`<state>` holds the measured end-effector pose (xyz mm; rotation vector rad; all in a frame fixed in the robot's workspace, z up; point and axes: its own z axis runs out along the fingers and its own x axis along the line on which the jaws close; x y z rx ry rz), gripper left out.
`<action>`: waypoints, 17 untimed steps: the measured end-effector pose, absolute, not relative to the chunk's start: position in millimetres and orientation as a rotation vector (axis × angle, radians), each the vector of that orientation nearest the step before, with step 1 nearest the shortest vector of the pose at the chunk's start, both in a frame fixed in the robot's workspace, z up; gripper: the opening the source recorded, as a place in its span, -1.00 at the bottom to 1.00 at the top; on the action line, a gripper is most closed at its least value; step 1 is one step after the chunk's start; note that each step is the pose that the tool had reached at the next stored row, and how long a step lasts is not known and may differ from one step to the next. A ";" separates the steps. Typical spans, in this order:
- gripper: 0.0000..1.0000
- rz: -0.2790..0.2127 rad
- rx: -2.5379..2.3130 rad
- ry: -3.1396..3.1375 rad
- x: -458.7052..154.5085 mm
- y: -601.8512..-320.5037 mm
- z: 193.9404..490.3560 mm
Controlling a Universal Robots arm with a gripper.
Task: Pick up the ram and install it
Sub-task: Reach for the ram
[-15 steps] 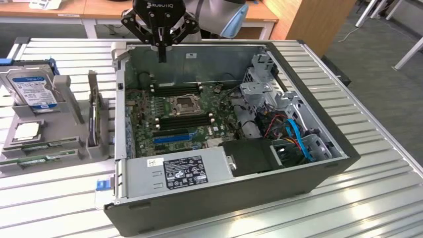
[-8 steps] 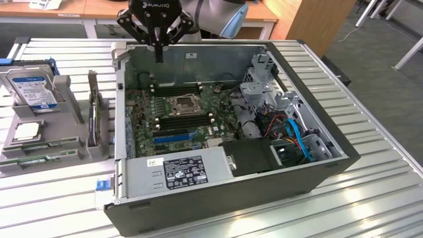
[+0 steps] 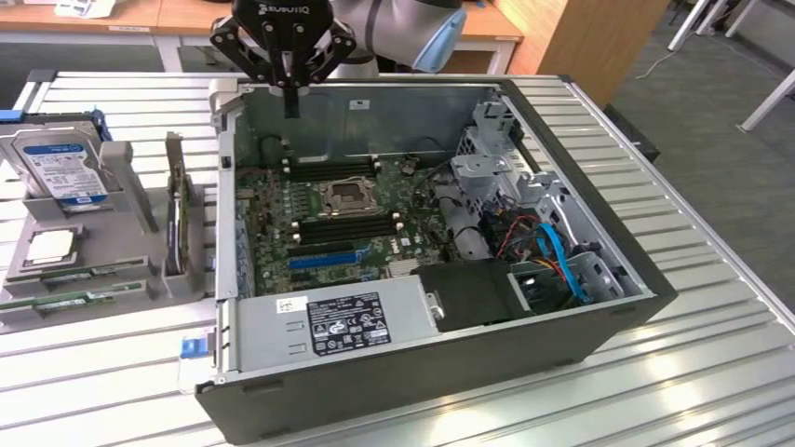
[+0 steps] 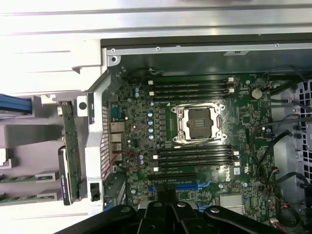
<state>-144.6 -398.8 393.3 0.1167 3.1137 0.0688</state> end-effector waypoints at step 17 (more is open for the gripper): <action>-0.80 0.069 0.117 3.114 -166.0 -398.8 393.3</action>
